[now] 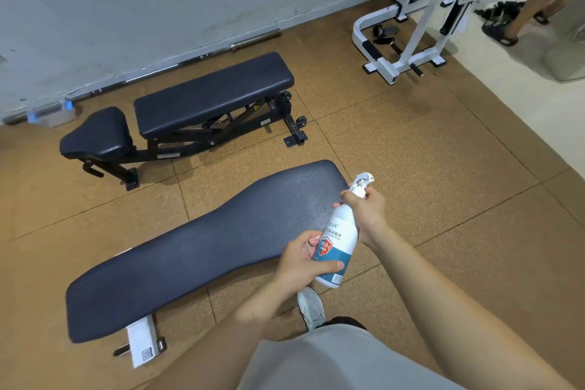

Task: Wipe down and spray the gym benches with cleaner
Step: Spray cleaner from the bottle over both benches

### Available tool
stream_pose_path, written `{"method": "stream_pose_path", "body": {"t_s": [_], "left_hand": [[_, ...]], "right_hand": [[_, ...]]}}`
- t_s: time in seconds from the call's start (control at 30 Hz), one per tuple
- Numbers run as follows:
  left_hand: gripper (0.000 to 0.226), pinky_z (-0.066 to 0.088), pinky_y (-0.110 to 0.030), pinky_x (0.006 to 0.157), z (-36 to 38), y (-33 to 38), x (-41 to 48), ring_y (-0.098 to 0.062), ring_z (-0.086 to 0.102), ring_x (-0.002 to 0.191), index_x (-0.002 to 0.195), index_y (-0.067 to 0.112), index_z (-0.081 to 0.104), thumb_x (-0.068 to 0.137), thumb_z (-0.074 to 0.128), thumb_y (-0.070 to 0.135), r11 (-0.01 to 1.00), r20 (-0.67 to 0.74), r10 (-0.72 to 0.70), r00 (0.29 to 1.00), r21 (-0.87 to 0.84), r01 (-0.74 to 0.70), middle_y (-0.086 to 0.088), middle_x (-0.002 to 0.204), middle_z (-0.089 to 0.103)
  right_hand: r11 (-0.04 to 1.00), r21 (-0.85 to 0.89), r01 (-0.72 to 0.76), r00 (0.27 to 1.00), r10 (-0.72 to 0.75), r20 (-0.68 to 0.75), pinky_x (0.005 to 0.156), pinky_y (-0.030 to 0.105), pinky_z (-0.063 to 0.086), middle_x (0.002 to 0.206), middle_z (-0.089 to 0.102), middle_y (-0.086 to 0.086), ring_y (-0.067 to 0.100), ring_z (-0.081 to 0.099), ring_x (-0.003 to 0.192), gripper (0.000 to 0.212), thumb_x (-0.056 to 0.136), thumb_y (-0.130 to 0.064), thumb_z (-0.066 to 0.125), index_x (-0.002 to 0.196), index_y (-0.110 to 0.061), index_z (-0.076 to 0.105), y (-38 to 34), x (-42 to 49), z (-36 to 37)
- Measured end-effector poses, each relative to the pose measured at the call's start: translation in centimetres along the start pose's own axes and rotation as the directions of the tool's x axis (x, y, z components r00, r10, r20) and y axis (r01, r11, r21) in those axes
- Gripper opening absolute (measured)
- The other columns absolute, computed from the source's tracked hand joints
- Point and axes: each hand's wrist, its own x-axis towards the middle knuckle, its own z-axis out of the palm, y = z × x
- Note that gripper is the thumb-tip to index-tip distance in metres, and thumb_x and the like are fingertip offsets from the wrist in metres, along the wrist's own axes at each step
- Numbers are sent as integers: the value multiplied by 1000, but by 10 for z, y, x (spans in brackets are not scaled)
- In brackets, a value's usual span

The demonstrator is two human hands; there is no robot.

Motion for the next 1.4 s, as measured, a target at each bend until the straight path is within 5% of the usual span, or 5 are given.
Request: {"method": "stream_pose_path", "body": {"t_s": [0.43, 0.6, 0.87, 1.13, 1.4], "left_hand": [[70, 62, -37, 94, -6, -33, -19, -8, 74, 105, 125, 24, 61, 66, 98, 19, 999, 40, -51, 998, -16, 52, 8, 117, 74], [69, 63, -30, 85, -23, -46, -39, -10, 75, 102, 126, 17, 61, 68, 97, 12, 992, -49, -71, 996, -105, 66, 5, 114, 75], [91, 64, -43, 91, -52, -87, -88, -16, 74, 107, 123, 28, 62, 42, 95, 52, 960, -265, -207, 942, -243, 143, 7, 118, 74], [67, 63, -38, 93, -90, -125, -146, -12, 74, 107, 124, 28, 61, 68, 98, 20, 927, -375, -242, 895, -363, 98, 7, 120, 73], [66, 63, -32, 89, -157, -187, -225, -5, 74, 102, 118, 31, 61, 64, 99, 22, 921, -502, -215, 838, -389, 3, 11, 116, 74]], "right_hand": [[999, -43, -7, 999, 10, 52, 64, 36, 60, 88, 68, 8, 17, 69, 60, 29, 85, 15, 64, 109, -3, 64, 24, -20, 6], [991, -92, -92, 992, 100, 79, 62, 34, 57, 80, 64, 13, 23, 69, 61, 22, 85, 10, 64, 93, -10, 63, 42, -25, 36], [949, -244, -199, 940, 255, 225, 58, 30, 58, 81, 62, 13, 23, 67, 64, 18, 84, 7, 66, 92, -8, 63, 87, -55, 98], [926, -353, -134, 893, 267, 362, 74, 40, 60, 82, 63, 10, 23, 66, 67, 17, 82, 7, 71, 89, -8, 65, 126, -111, 159], [914, -404, -44, 847, 248, 470, 70, 37, 62, 95, 68, 12, 23, 68, 72, 26, 82, 8, 71, 106, 1, 66, 179, -208, 235]]}}
